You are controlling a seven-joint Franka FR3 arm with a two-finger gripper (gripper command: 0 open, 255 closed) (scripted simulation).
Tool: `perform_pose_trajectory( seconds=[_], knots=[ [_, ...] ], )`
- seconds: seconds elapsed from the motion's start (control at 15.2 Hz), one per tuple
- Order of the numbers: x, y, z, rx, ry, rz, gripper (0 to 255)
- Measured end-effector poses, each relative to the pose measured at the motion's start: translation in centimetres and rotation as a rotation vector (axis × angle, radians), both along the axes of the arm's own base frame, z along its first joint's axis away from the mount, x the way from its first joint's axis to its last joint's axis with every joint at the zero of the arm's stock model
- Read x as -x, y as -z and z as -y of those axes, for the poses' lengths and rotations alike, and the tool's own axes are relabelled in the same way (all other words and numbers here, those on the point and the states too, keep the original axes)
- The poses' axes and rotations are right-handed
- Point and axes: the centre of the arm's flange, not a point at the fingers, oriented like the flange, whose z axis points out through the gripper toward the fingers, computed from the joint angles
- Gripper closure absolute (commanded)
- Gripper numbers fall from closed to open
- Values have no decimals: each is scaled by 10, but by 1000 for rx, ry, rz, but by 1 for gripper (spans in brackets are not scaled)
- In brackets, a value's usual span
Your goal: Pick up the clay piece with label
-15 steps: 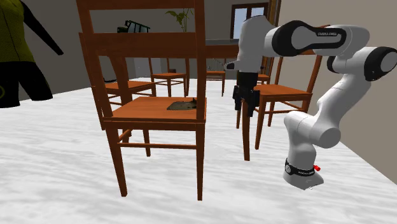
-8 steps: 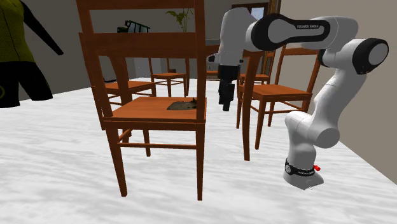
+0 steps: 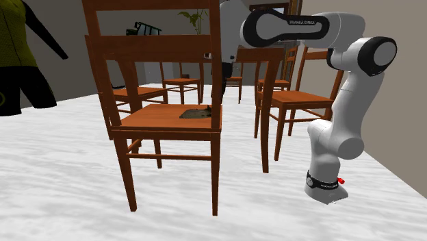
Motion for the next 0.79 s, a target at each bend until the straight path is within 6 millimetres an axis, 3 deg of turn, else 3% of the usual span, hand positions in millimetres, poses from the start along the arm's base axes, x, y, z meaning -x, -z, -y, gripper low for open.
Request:
perform_pose_trajectory(
  seconds=[0.46, 0.53, 0.79],
  knots=[
    [-5, 30, 2, 1, 16, 3, 0],
    [-5, 32, 2, 1, 16, 3, 255],
    [-4, 34, 2, 1, 16, 3, 255]
  ],
)
